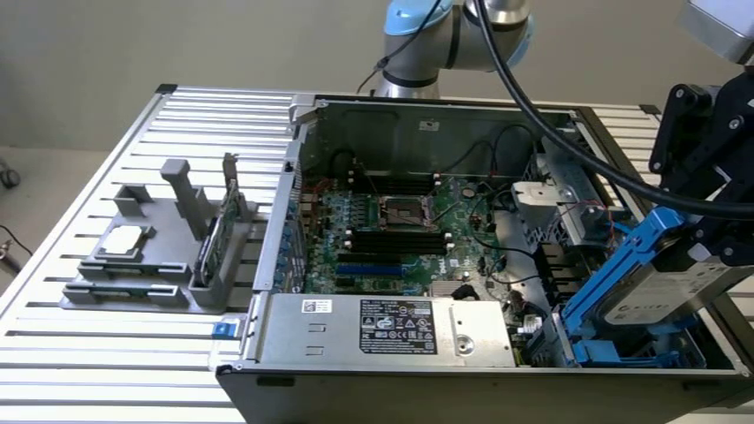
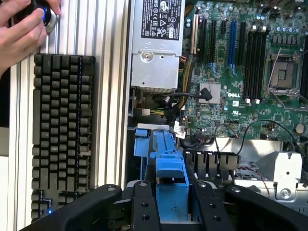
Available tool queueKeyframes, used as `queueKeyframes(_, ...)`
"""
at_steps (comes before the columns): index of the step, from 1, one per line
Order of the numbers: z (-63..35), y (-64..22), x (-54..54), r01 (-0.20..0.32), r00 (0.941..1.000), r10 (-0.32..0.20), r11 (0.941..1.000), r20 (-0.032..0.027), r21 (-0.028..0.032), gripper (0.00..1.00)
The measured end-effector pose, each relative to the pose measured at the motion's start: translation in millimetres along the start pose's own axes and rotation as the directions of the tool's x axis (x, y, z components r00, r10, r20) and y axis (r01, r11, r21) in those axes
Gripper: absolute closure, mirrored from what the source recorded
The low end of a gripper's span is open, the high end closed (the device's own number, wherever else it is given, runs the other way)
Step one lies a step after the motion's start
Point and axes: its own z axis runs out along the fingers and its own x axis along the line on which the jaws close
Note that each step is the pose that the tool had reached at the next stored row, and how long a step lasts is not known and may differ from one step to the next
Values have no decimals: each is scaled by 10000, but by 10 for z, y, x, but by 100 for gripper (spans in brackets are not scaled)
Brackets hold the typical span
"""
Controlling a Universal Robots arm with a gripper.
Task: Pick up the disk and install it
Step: 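Insert the disk into the insertion slot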
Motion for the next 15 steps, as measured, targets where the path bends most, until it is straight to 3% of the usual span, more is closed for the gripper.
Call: queueKeyframes(15, 65, -2, 1, 0, 10000, 0, 10000, 0, 0, 67)
